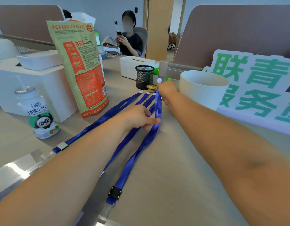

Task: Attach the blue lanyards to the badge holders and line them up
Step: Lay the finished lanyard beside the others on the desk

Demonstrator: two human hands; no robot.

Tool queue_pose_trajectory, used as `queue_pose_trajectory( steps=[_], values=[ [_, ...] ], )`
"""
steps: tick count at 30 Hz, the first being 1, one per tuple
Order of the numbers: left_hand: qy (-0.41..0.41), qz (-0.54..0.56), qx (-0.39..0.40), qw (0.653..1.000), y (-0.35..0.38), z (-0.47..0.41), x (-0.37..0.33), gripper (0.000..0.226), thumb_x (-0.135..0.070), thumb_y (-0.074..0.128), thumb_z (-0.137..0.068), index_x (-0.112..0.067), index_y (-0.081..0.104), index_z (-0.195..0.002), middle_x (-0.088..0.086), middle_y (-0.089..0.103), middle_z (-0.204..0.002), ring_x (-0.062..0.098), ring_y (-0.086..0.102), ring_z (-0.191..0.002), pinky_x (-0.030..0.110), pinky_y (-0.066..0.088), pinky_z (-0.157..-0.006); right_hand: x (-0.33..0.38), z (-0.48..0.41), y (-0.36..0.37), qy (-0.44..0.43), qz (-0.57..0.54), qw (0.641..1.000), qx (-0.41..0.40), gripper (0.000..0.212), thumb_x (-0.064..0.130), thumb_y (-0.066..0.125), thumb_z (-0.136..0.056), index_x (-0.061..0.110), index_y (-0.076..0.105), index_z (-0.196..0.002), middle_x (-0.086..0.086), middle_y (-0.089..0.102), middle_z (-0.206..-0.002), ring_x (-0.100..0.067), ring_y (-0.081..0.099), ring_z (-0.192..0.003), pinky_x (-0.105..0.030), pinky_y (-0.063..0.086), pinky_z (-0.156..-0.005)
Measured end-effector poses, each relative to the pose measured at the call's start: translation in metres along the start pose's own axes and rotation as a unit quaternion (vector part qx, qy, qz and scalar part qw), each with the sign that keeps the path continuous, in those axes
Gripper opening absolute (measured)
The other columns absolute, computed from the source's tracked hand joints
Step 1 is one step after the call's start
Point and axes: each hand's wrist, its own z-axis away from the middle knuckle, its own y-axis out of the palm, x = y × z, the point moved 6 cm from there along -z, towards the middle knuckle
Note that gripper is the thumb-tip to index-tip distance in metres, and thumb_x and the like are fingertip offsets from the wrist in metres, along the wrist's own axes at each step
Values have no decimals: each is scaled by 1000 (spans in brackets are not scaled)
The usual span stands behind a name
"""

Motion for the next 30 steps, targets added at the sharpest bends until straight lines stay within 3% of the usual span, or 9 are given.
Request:
queue_pose_trajectory(
  steps=[2, 4, 6, 11, 14, 18, 22, 25, 30],
  values=[
    [-2, 9, 8, 1000, -1, 2, 0, 51, -45, 64, -82, -18, 52, -123, -1, 68, -90, 7, 63, -79, 26, 48, -76, 0, -6, 4, 7, -16, 1000, 15, 26, 18, 45, -93, 11, 44, -68, -7, 46, -66, -22, 46, -59, -27, 35, -50],
    [0, 27, 18, 999, -1, 2, 1, 36, -40, 64, -83, -19, 58, -112, -1, 69, -89, 4, 59, -68, 22, 43, -66, 3, -2, 4, -5, -10, 999, 36, 31, 18, 44, -93, 13, 39, -64, -4, 39, -62, -17, 35, -52, -26, 30, -48],
    [1, 51, 1, 999, -2, 1, 1, 30, -38, 66, -82, -17, 64, -103, 2, 69, -92, 8, 56, -70, 23, 42, -66, 9, 3, 2, -12, -54, 997, 46, 30, 16, 45, -93, 13, 40, -64, -4, 37, -59, -16, 31, -49, -26, 27, -45],
    [11, 124, -78, 989, -12, -2, -2, 55, -41, 65, -82, -14, 49, -128, -6, 57, -103, 4, 58, -71, 20, 45, -63, 18, 7, -4, -41, -106, 991, 66, 34, 20, 50, -95, 14, 43, -62, -3, 35, -54, -13, 27, -45, -16, 25, -34],
    [31, 172, -84, 981, -14, -4, -9, 49, -35, 58, -89, -15, 46, -132, -6, 56, -104, 4, 58, -69, 21, 45, -62, 22, 10, -7, -56, -97, 991, 67, 31, 24, 52, -94, 16, 47, -65, -2, 41, -56, -11, 33, -45, -15, 31, -37],
    [41, 182, -136, 973, -16, -9, -10, 36, -26, 57, -91, -10, 56, -123, -1, 61, -96, 5, 56, -65, 19, 43, -60, 23, 13, -13, -78, -86, 991, 65, 29, 23, 52, -94, 17, 47, -66, 0, 45, -57, -9, 36, -46, -13, 31, -34],
    [36, 177, -196, 964, -22, -13, -7, 22, -20, 59, -90, -14, 61, -111, 5, 66, -105, 17, 61, -90, 32, 50, -85, 25, 11, -19, -110, -31, 992, 45, 30, 26, 49, -95, 19, 43, -67, 3, 46, -62, -8, 39, -51, -13, 31, -40],
    [48, 149, -236, 959, -24, -12, -9, 11, -12, 58, -89, -19, 51, -95, 5, 64, -96, 19, 60, -90, 32, 48, -76, 27, 9, -19, -133, -7, 991, 36, 28, 28, 49, -95, 20, 43, -68, 1, 51, -67, -10, 44, -57, -18, 37, -50],
    [56, 223, -156, 961, -11, -14, -15, 19, -10, 46, -93, -20, 63, -92, 4, 67, -103, 17, 63, -94, 29, 50, -82, 27, 10, -18, -134, -40, 989, 42, 20, 28, 52, -93, 16, 50, -78, 3, 53, -68, -8, 50, -58, -19, 42, -53]
  ],
)
